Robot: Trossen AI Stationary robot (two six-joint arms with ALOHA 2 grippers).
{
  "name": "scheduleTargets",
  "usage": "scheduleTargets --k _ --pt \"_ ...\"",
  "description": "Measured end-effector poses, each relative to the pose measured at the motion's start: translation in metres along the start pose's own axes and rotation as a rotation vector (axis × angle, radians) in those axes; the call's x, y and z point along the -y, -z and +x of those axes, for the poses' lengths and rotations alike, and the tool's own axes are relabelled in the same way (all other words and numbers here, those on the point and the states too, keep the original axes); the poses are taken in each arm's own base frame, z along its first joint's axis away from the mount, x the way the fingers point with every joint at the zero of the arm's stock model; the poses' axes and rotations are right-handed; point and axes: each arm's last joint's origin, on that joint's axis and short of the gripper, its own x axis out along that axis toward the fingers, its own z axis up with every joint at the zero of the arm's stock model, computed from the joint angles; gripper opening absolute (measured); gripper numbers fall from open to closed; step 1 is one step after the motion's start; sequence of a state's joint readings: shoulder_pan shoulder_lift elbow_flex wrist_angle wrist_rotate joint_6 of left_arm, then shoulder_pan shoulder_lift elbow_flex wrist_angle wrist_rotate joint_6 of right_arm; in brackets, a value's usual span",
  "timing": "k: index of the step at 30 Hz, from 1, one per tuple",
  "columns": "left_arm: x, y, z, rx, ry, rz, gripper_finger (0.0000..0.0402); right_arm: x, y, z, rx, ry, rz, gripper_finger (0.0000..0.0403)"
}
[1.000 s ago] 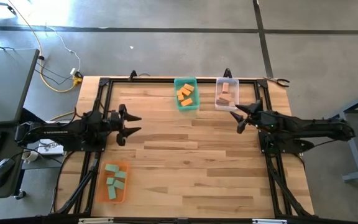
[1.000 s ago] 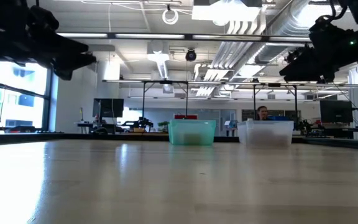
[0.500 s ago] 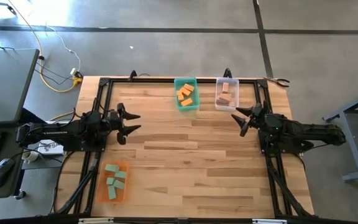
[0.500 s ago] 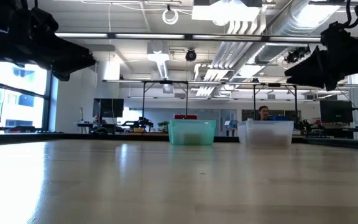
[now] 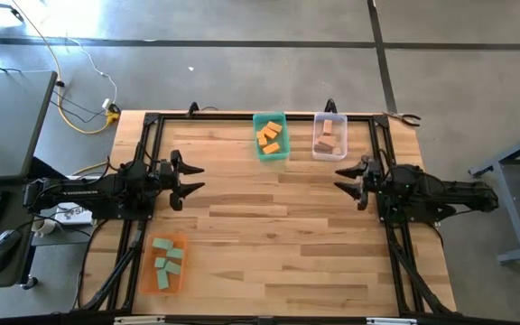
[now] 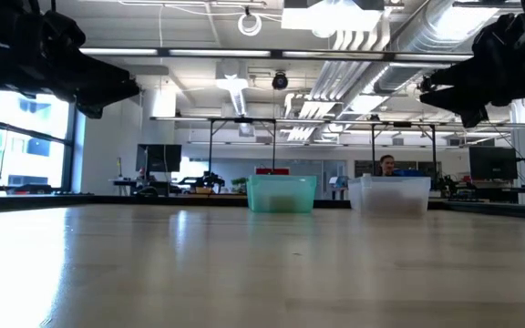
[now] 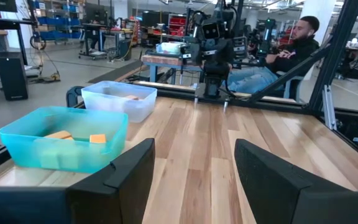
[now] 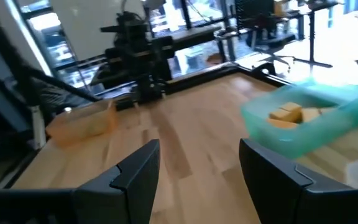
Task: Sort & place blocks by color
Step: Return to Home Position
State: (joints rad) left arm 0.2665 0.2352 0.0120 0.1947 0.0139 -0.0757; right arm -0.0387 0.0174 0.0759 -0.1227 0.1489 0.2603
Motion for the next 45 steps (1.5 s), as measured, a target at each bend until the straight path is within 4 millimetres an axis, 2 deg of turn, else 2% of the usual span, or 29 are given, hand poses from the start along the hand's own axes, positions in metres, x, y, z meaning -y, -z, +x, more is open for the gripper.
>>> scheduleTargets --k 6,15,45 --pt "0.0 0.0 0.0 0.0 0.0 0.0 0.0211 -0.0009 0.009 0.0055 0.051 -0.098 -0.044 0.0209" --pt "0.0 -0.0001 0.0 0.001 0.001 0.0 0.0211 0.0 0.0084 0.0056 0.066 -0.061 -0.119 0.0209" --pt "0.0 -0.0001 0.0 0.001 0.0 0.0 0.0211 -0.0001 0.0085 0.0056 0.065 -0.064 -0.12 0.0209"
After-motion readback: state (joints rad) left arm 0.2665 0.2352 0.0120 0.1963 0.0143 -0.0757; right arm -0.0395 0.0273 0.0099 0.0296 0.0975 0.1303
